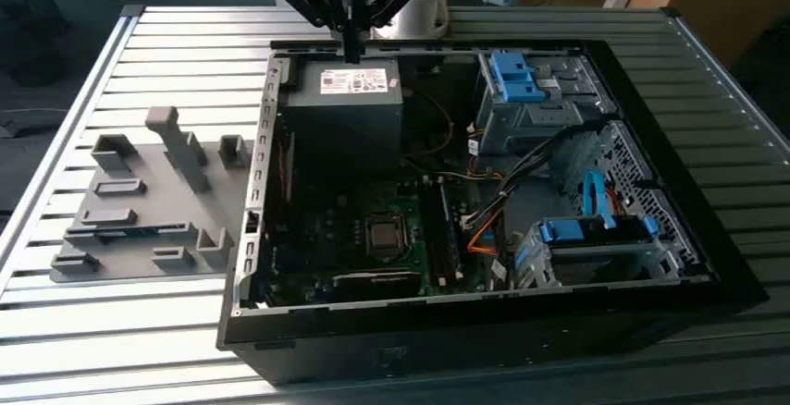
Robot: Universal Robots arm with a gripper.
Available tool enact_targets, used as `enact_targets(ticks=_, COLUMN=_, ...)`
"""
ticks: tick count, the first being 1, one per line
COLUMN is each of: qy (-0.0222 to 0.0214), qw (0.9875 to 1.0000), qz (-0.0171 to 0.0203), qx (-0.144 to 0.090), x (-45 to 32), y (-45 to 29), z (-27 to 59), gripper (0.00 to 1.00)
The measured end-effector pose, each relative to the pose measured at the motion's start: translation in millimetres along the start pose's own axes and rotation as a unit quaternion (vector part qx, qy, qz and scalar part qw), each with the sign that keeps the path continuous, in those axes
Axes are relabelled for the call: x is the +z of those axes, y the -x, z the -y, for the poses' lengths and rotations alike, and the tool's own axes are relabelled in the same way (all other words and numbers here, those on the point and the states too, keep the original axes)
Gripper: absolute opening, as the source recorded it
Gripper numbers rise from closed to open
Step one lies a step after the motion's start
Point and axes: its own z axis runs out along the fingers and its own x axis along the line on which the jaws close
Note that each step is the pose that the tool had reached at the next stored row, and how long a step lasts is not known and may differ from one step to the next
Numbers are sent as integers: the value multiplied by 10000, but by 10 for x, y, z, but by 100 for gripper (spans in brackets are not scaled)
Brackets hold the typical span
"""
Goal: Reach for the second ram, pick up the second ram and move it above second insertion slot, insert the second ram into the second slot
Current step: 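Reach for the second ram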
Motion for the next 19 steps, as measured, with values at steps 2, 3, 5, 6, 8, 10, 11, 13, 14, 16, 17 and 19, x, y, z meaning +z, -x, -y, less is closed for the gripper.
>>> enact_targets(ticks=2, qy=0, qw=10000, qz=0, qx=0, x=0, y=0, z=0, gripper=11)
enact_targets(ticks=3, qy=0, qw=10000, qz=0, qx=0, x=0, y=0, z=0, gripper=11)
enact_targets(ticks=5, qy=0, qw=10000, qz=0, qx=0, x=0, y=0, z=0, gripper=11)
enact_targets(ticks=6, qy=0, qw=10000, qz=0, qx=0, x=0, y=0, z=0, gripper=11)
enact_targets(ticks=8, qy=0, qw=10000, qz=0, qx=0, x=0, y=0, z=0, gripper=11)
enact_targets(ticks=10, qy=0, qw=10000, qz=0, qx=1, x=-1, y=-8, z=0, gripper=11)
enact_targets(ticks=11, qy=0, qw=10000, qz=0, qx=1, x=0, y=-16, z=1, gripper=11)
enact_targets(ticks=13, qy=0, qw=10000, qz=0, qx=0, x=0, y=-29, z=2, gripper=11)
enact_targets(ticks=14, qy=0, qw=10000, qz=0, qx=0, x=0, y=-38, z=3, gripper=11)
enact_targets(ticks=16, qy=0, qw=10000, qz=0, qx=0, x=-1, y=-65, z=5, gripper=11)
enact_targets(ticks=17, qy=0, qw=10000, qz=0, qx=0, x=0, y=-79, z=6, gripper=11)
enact_targets(ticks=19, qy=0, qw=10000, qz=0, qx=0, x=1, y=-106, z=8, gripper=11)
